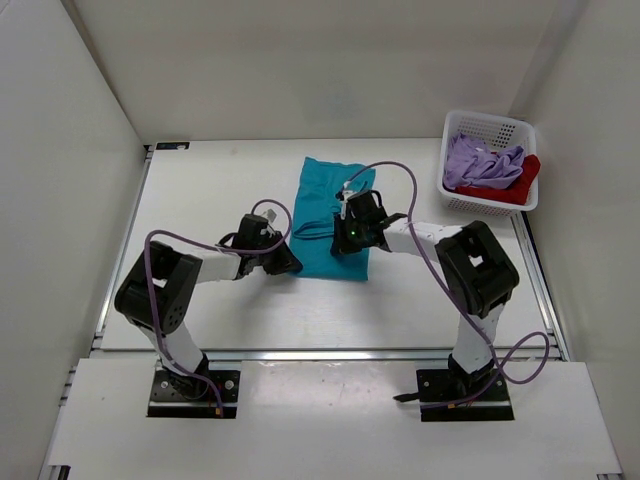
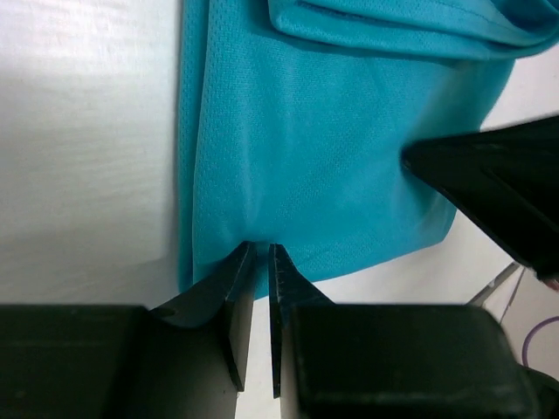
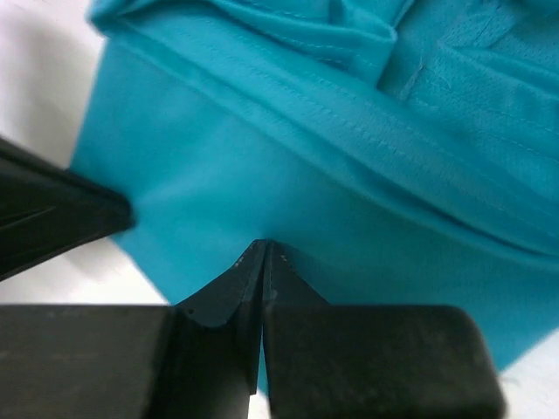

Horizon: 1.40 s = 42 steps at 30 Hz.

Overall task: Fold and stack the t-shirts
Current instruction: Fold the folded rectangular tshirt in 1/3 of the way, then grab one side of the 2/3 rectangular tshirt with both arms

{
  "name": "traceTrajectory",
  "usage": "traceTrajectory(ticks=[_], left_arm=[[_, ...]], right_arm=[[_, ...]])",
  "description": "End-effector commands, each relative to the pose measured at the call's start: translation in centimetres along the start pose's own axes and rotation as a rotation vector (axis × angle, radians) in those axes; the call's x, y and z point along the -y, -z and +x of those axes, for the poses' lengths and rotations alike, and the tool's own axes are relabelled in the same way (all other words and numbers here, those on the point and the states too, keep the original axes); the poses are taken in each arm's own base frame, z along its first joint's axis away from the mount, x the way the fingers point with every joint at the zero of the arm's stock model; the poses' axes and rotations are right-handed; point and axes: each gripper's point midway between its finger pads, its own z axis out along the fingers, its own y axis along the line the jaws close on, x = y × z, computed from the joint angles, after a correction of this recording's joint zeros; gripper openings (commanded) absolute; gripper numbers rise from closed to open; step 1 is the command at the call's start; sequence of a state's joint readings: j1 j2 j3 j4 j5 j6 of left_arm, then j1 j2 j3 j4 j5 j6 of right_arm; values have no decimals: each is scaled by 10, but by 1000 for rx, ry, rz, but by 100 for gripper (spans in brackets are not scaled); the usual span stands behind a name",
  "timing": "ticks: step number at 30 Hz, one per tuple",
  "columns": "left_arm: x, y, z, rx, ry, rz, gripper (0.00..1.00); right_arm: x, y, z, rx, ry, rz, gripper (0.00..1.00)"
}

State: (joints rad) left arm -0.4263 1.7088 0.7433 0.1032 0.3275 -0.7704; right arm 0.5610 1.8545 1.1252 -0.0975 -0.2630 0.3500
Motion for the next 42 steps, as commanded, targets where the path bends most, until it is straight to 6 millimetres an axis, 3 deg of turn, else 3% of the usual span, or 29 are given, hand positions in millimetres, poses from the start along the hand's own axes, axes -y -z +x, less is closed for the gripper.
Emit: traceTrajectory(ticks=[1, 6, 10, 14, 16, 19, 20, 22, 23, 26, 29, 34, 37, 40, 42], left_arm=[[-8, 7, 13, 6, 5, -4, 24], [-7, 13, 31, -7, -20, 2, 24], [-2, 18, 40, -24, -28, 13, 24], [11, 26, 35, -17, -51, 35, 25], [19, 33, 26, 3, -60, 50, 27], [28, 47, 13, 39, -63, 76, 31], [28, 52, 10, 51, -61, 77, 34], [29, 64, 0, 90, -67, 81, 37], [28, 68, -4, 116, -76, 76, 38], [6, 69, 8, 85, -61, 23, 41], [-15, 63, 22, 42, -23, 1, 42], [-15, 55, 24, 49, 0, 36, 44], [-18, 50, 23, 53, -11, 15, 47], [-23, 47, 26, 40, 11, 13, 54], [-25, 46, 29, 32, 20, 22, 56]], right_arm=[[-7, -5, -33, 89, 38, -16, 0], [20, -22, -43, 141, -19, 16, 0], [34, -25, -84, 247, -51, 34, 0], [29, -11, -129, 347, -82, -1, 0], [25, -5, -142, 367, -84, -16, 0], [20, 6, -139, 355, -78, -18, 0], [16, 6, -123, 322, -72, -20, 0], [10, 33, -109, 338, -72, -21, 0], [18, 32, -81, 299, -94, -21, 1], [11, 67, -43, 310, -110, -39, 0], [10, 75, 2, 254, -132, -69, 1], [32, 65, 54, 145, -186, -53, 0], [45, 59, 75, 113, -227, -28, 0], [49, 59, 82, 111, -244, -28, 0], [41, 67, 77, 131, -225, -50, 3]])
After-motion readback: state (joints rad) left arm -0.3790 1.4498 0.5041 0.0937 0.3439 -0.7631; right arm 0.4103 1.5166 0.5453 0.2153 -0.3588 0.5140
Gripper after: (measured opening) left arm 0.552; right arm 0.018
